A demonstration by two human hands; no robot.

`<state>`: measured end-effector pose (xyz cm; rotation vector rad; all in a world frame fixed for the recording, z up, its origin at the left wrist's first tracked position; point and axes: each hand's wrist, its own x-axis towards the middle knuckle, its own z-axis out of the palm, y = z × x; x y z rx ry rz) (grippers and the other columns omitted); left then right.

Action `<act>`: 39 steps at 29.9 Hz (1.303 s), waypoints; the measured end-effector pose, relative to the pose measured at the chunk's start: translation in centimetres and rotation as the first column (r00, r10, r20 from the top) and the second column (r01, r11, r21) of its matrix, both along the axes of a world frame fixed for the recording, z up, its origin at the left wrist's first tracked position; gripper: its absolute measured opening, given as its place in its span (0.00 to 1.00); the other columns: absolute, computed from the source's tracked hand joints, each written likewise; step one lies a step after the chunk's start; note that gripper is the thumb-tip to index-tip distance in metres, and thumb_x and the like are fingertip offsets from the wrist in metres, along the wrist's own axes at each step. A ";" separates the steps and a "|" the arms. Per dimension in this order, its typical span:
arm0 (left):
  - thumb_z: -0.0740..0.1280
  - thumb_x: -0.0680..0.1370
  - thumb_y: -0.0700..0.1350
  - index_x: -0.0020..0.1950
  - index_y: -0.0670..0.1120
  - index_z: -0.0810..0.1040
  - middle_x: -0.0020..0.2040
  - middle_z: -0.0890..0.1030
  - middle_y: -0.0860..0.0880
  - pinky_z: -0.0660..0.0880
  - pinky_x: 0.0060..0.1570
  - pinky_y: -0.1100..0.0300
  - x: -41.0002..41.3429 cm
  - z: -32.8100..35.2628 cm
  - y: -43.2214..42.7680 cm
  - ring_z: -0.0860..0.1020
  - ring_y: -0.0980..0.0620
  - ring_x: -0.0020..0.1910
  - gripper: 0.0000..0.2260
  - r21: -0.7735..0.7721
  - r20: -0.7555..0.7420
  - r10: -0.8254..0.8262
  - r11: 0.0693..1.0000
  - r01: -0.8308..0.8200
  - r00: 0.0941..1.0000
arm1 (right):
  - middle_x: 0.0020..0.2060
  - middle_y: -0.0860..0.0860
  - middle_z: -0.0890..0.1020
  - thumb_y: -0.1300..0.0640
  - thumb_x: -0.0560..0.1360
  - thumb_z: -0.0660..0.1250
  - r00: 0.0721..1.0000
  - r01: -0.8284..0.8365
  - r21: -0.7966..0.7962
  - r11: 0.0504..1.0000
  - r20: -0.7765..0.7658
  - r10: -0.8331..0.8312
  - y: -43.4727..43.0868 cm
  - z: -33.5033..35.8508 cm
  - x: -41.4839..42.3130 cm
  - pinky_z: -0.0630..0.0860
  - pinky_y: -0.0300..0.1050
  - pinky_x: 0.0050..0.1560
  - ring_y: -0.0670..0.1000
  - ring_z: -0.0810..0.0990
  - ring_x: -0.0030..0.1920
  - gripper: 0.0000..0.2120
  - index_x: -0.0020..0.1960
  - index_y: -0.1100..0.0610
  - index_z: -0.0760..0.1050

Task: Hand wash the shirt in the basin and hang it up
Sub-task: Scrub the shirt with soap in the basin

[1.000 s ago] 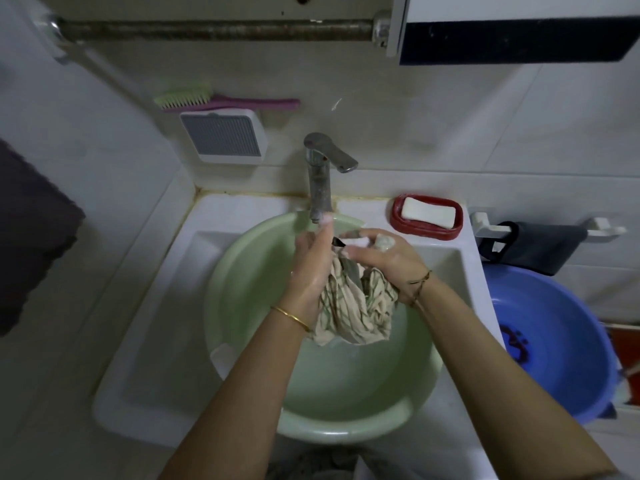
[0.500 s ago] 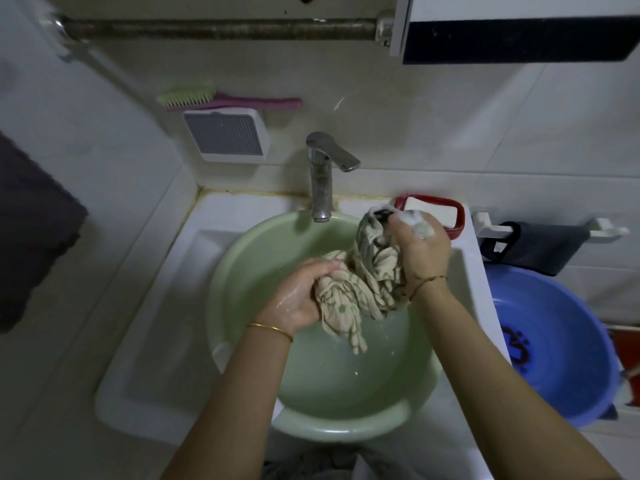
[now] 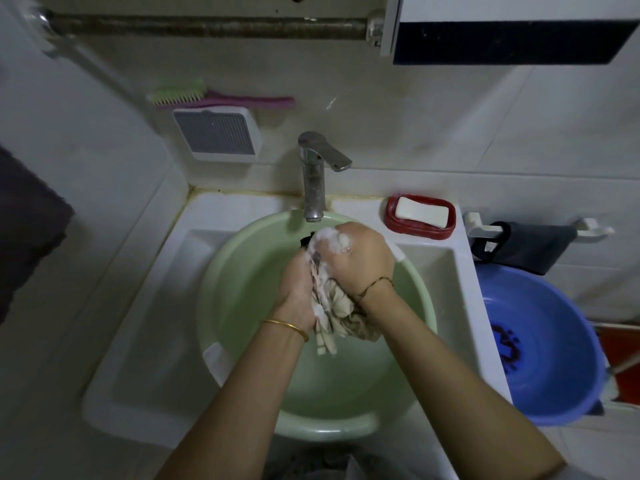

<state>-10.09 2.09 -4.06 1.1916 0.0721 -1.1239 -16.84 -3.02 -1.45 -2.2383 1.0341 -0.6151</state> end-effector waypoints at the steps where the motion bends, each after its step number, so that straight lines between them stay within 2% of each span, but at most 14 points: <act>1: 0.63 0.77 0.46 0.41 0.40 0.82 0.42 0.82 0.42 0.79 0.39 0.60 0.1 -0.2 0.1 0.80 0.46 0.40 0.12 -0.002 0.017 0.015 1.000 -0.015 1.000 | 0.36 0.49 0.75 0.44 0.74 0.58 1.000 0.015 0.044 0.999 0.016 -0.015 -0.2 -0.2 -0.1 0.64 0.42 0.36 0.54 0.77 0.42 0.15 0.36 0.53 0.69; 3: 0.61 0.77 0.44 0.39 0.40 0.82 0.40 0.82 0.42 0.79 0.37 0.61 0.6 -0.4 0.4 0.81 0.47 0.37 0.14 -0.033 -0.037 0.009 0.999 -0.010 0.999 | 0.34 0.48 0.74 0.45 0.74 0.58 1.000 0.027 0.039 0.999 0.005 -0.027 0.8 -0.3 -0.4 0.63 0.41 0.35 0.53 0.76 0.39 0.15 0.35 0.53 0.69; 7: 0.51 0.81 0.44 0.21 0.42 0.79 0.25 0.79 0.48 0.74 0.28 0.68 1.1 -0.8 0.6 0.79 0.54 0.24 0.31 -0.048 -0.062 0.041 0.998 -0.044 0.997 | 0.33 0.50 0.79 0.47 0.77 0.54 0.997 -0.063 -0.215 0.975 -0.055 0.052 3.9 -0.2 -0.5 0.66 0.41 0.34 0.52 0.79 0.39 0.19 0.35 0.57 0.74; 10: 0.69 0.71 0.51 0.44 0.40 0.85 0.44 0.85 0.44 0.78 0.50 0.62 -0.2 -0.8 0.2 0.83 0.51 0.43 0.15 0.003 0.030 0.024 1.000 -0.024 0.999 | 0.37 0.53 0.79 0.49 0.75 0.63 0.998 0.002 0.049 0.999 -0.066 0.001 0.5 0.8 0.2 0.65 0.42 0.37 0.56 0.78 0.43 0.13 0.35 0.55 0.75; 12: 0.71 0.66 0.56 0.56 0.40 0.82 0.52 0.83 0.41 0.76 0.58 0.51 -0.8 -0.3 0.0 0.82 0.45 0.52 0.25 0.053 0.000 -0.015 0.998 0.015 1.000 | 0.36 0.53 0.77 0.50 0.73 0.65 0.998 0.043 0.111 0.993 -0.052 -0.037 -1.6 1.2 0.0 0.66 0.43 0.39 0.58 0.78 0.44 0.12 0.33 0.54 0.73; 15: 0.61 0.77 0.50 0.45 0.39 0.82 0.39 0.84 0.43 0.80 0.40 0.61 0.7 -0.2 -0.1 0.83 0.48 0.37 0.16 0.063 -0.005 0.008 0.998 -0.007 1.000 | 0.40 0.54 0.81 0.51 0.74 0.63 1.000 -0.007 0.004 1.000 0.006 0.007 0.6 0.6 -0.7 0.71 0.44 0.41 0.56 0.79 0.44 0.12 0.39 0.58 0.79; 18: 0.54 0.81 0.45 0.34 0.40 0.80 0.28 0.81 0.47 0.75 0.27 0.68 1.2 0.0 -0.1 0.80 0.53 0.26 0.22 0.032 -0.023 -0.023 0.999 0.024 0.999 | 0.37 0.53 0.82 0.48 0.74 0.54 0.998 -0.057 -0.163 0.985 -0.010 0.056 4.1 0.5 -1.3 0.73 0.44 0.39 0.55 0.79 0.40 0.19 0.38 0.58 0.78; 20: 0.59 0.80 0.43 0.31 0.41 0.81 0.28 0.81 0.47 0.76 0.29 0.68 0.3 -0.2 0.1 0.80 0.54 0.26 0.20 0.048 0.018 -0.003 0.999 0.002 1.000 | 0.35 0.52 0.81 0.46 0.72 0.57 0.999 -0.026 -0.019 0.999 0.035 0.027 2.5 0.3 -0.8 0.74 0.45 0.39 0.55 0.79 0.40 0.16 0.34 0.55 0.76; 22: 0.67 0.74 0.49 0.39 0.41 0.83 0.38 0.84 0.43 0.79 0.42 0.60 -0.9 -0.1 0.2 0.82 0.48 0.36 0.13 0.059 0.061 -0.039 0.998 0.035 0.997 | 0.30 0.50 0.76 0.45 0.70 0.61 0.998 0.025 0.099 0.995 0.053 -0.030 -0.1 0.1 -0.5 0.69 0.45 0.37 0.55 0.76 0.37 0.16 0.28 0.53 0.69; 26: 0.64 0.76 0.51 0.47 0.39 0.83 0.47 0.83 0.38 0.79 0.49 0.52 -1.1 0.6 0.2 0.82 0.42 0.43 0.16 0.029 0.019 -0.119 0.992 0.119 0.993 | 0.26 0.51 0.73 0.49 0.72 0.68 0.986 0.067 0.248 0.966 0.131 -0.102 -2.4 -0.9 -1.0 0.66 0.44 0.36 0.52 0.71 0.33 0.19 0.28 0.58 0.70; 30: 0.65 0.77 0.50 0.61 0.37 0.78 0.56 0.80 0.35 0.76 0.58 0.48 -0.3 1.3 0.3 0.80 0.39 0.54 0.19 -0.032 -0.009 -0.234 0.972 0.234 0.972 | 0.36 0.51 0.82 0.52 0.69 0.75 0.933 -0.134 0.622 0.772 0.341 -0.112 -2.6 -1.1 -2.3 0.77 0.42 0.42 0.48 0.80 0.37 0.13 0.42 0.62 0.79; 32: 0.65 0.76 0.47 0.61 0.37 0.76 0.55 0.79 0.35 0.76 0.56 0.50 0.3 1.3 0.6 0.79 0.39 0.53 0.18 -0.050 -0.022 -0.246 0.968 0.245 0.969 | 0.33 0.51 0.81 0.58 0.68 0.75 0.936 -0.186 0.682 0.707 0.343 -0.084 -3.1 -1.0 -2.8 0.75 0.38 0.38 0.46 0.79 0.33 0.08 0.41 0.60 0.78; 35: 0.63 0.78 0.47 0.50 0.39 0.77 0.45 0.80 0.39 0.80 0.45 0.56 1.4 1.2 0.8 0.81 0.45 0.42 0.11 -0.036 -0.048 -0.185 0.982 0.184 0.982 | 0.30 0.49 0.74 0.61 0.65 0.75 0.942 -0.133 0.552 0.823 0.329 -0.069 -3.4 -0.7 -3.2 0.68 0.31 0.29 0.40 0.72 0.28 0.09 0.38 0.58 0.74; 39: 0.57 0.79 0.60 0.51 0.36 0.79 0.43 0.82 0.38 0.79 0.46 0.55 1.3 1.4 0.2 0.82 0.44 0.40 0.27 -0.016 -0.111 -0.051 0.999 0.049 0.992 | 0.39 0.43 0.79 0.55 0.62 0.70 0.900 -0.311 0.226 0.923 0.382 0.209 -0.3 -0.1 -3.1 0.72 0.30 0.43 0.37 0.77 0.39 0.10 0.43 0.54 0.78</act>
